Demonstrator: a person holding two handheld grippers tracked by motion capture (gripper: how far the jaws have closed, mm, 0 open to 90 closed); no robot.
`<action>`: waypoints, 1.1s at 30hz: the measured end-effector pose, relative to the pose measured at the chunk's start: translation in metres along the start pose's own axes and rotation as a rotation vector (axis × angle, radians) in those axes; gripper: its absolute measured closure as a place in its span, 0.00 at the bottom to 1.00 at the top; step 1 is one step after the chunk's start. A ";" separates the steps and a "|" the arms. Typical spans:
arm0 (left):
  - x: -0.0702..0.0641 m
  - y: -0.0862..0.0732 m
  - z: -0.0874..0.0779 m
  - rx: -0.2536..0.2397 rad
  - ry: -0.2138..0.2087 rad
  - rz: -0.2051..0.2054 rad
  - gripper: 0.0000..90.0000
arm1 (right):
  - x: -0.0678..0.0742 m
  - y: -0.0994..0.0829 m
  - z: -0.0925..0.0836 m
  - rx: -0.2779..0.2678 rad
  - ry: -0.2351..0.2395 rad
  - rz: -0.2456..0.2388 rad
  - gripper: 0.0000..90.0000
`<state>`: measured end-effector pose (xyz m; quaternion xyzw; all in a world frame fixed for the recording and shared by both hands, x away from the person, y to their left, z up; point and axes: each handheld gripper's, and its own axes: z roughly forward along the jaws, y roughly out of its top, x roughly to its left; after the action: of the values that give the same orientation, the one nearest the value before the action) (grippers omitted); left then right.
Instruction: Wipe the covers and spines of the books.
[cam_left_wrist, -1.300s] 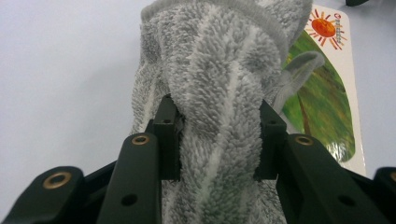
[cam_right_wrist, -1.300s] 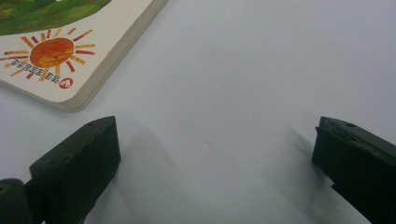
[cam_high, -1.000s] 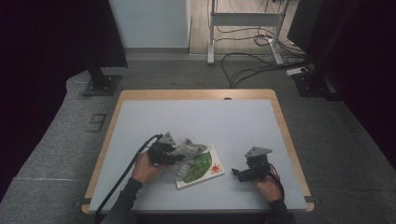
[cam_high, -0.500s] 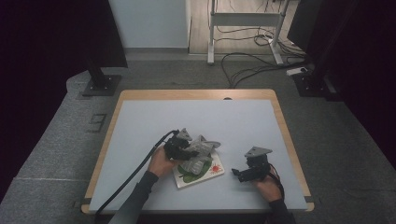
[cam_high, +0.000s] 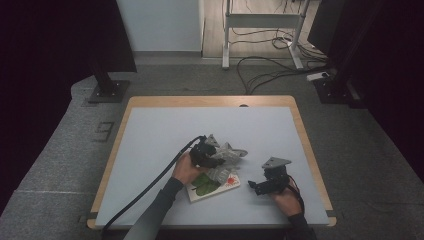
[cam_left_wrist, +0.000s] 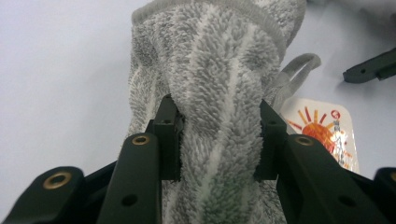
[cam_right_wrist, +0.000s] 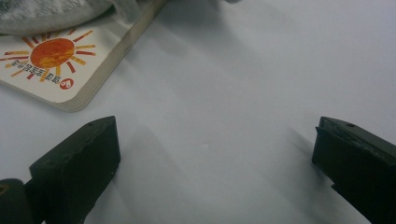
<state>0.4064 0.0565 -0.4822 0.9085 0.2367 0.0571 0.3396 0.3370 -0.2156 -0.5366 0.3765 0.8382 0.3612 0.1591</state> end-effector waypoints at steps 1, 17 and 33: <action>0.000 0.001 0.001 0.001 -0.007 -0.001 0.69 | 0.000 0.000 0.000 0.000 0.000 0.000 0.01; -0.025 0.002 0.006 0.011 -0.066 0.047 0.69 | 0.000 0.000 0.000 -0.003 -0.001 -0.001 0.01; -0.017 -0.023 -0.018 0.036 -0.071 0.037 0.68 | 0.001 0.000 -0.001 -0.006 0.003 -0.009 0.02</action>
<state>0.3779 0.0740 -0.4822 0.9202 0.2086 0.0267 0.3302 0.3360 -0.2155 -0.5364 0.3719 0.8389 0.3636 0.1606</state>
